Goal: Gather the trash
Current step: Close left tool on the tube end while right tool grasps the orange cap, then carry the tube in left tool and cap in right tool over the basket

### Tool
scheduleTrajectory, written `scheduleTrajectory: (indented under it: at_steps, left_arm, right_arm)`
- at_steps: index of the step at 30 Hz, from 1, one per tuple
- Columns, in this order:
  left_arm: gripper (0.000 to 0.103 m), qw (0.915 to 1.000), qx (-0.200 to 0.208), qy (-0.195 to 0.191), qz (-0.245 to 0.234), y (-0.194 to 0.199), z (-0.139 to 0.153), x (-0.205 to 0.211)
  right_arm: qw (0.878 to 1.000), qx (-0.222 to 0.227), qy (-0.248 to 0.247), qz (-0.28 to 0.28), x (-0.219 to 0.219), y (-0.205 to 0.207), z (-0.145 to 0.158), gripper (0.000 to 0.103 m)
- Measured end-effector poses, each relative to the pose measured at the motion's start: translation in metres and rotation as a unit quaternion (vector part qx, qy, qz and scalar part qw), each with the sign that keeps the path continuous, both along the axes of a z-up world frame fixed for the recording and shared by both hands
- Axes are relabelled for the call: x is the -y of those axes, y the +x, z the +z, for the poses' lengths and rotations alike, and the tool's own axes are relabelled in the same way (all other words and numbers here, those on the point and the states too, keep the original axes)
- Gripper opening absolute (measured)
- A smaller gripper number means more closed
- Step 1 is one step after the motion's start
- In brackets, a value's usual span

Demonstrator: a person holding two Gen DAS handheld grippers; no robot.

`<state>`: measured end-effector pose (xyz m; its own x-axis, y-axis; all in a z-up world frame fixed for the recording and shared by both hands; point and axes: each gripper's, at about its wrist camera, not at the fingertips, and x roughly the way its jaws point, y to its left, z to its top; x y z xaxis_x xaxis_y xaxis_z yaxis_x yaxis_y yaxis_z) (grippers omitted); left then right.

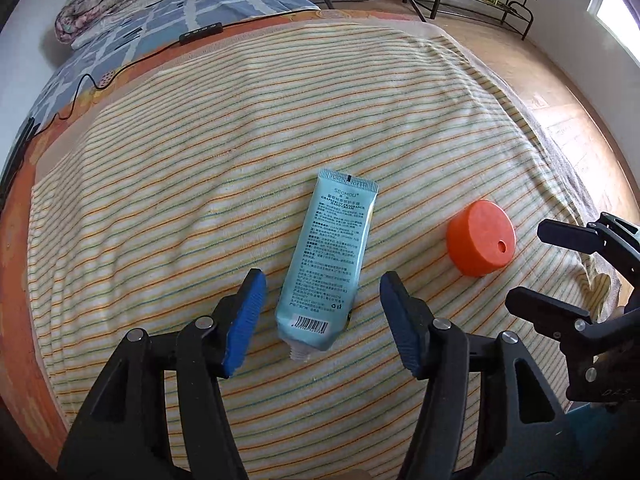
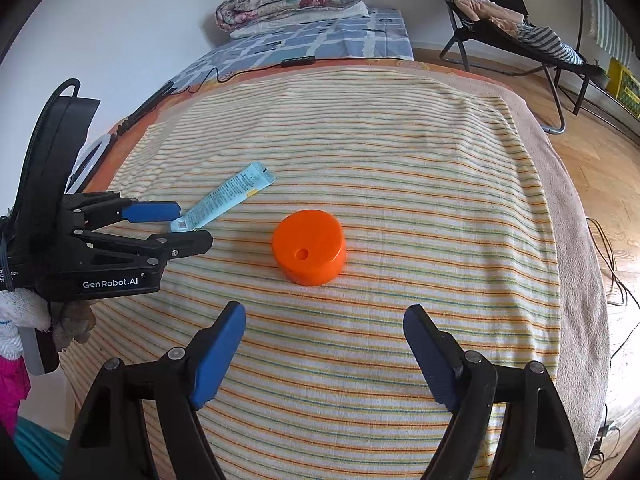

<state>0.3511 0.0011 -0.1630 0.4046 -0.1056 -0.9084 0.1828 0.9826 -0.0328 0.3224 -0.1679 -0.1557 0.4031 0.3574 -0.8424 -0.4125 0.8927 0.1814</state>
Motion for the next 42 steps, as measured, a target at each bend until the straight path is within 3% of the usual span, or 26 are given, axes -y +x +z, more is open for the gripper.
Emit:
scheduleTrajectory:
  at_steps: [6,13,17,30,42]
  left_arm:
    - [0.037,1.0000,0.002,-0.003,0.004,0.006,-0.003,-0.004]
    - [0.036,0.9987,0.009,-0.033,0.038,-0.003,0.000,-0.021]
    - [0.036,0.9977,0.015,-0.038,0.054,-0.012,0.004,-0.027]
    - [0.036,0.9964,0.041,-0.029,0.069,-0.067,0.032,-0.031]
    - [0.036,0.9945,0.060,-0.031,0.080,-0.150,0.060,-0.025]
  right_arm:
    - [1.000,0.005,-0.008,-0.006,-0.010,0.021,-0.008,0.069]
    - [1.000,0.004,-0.011,0.004,-0.023,0.032,-0.017,0.065]
    - [1.000,0.013,-0.024,0.016,-0.032,0.032,-0.017,0.048]
    - [0.998,0.046,-0.039,0.021,-0.035,0.004,0.013,0.048]
    - [0.997,0.067,-0.026,0.038,-0.038,-0.066,0.043,0.048]
